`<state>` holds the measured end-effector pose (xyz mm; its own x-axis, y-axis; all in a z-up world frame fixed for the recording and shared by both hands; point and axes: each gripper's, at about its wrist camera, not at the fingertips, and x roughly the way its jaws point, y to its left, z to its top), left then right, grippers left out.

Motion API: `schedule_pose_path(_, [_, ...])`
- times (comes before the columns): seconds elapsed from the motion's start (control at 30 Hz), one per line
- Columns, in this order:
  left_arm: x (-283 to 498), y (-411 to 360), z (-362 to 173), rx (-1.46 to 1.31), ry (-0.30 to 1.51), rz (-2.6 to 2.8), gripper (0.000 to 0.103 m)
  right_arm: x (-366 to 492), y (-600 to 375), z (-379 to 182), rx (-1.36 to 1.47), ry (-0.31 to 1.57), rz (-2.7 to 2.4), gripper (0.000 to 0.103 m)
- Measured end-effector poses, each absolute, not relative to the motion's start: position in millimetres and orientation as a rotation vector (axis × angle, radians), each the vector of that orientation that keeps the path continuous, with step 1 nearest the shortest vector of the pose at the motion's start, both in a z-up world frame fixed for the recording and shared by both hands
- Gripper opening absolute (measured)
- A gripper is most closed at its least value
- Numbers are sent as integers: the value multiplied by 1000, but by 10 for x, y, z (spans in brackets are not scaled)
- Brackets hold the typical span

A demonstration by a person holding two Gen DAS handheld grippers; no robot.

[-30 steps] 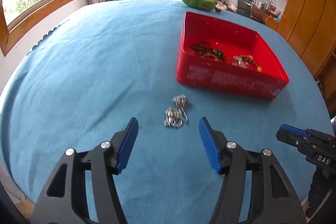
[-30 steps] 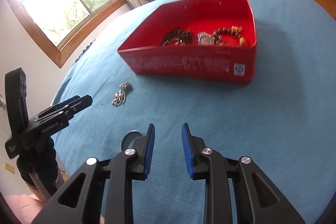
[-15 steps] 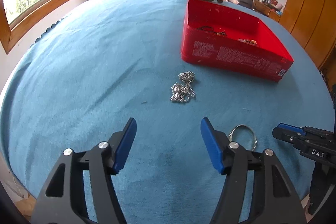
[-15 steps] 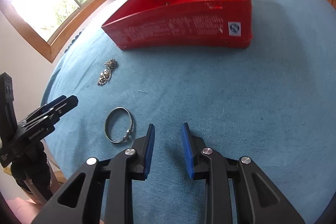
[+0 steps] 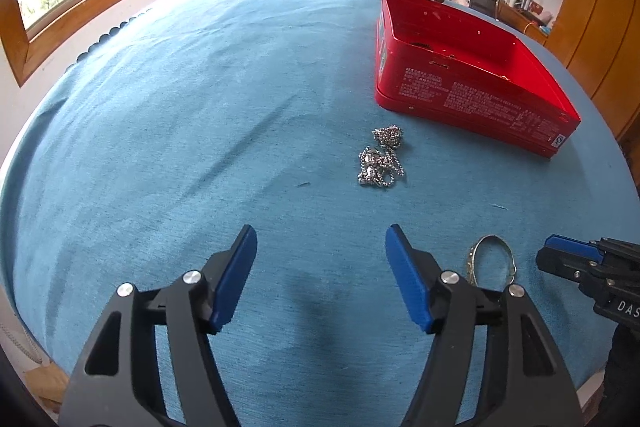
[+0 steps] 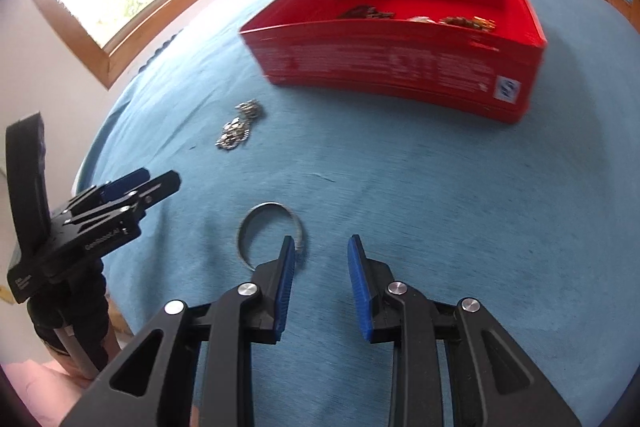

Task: Organize jewelry
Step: 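Grasp the silver hoop ring on the table with the right tool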

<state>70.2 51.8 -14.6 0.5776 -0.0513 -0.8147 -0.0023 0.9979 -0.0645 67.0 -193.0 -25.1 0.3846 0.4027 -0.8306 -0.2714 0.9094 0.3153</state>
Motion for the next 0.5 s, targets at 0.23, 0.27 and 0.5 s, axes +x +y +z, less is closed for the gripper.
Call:
schedule_pose_path(0.23, [677,565,-126,-70,946,-28,73,784,-1720,-302,58,1127,458,28])
schedule_pose_path(0.27, [677,575,-125,-73,946,-26,73,807,-1697,-320,50,1136,458,28])
schedule_pose_path(0.5, [707,616,-133,-79,946,-17,77,891,-1539,-374,-34,1148,466,23])
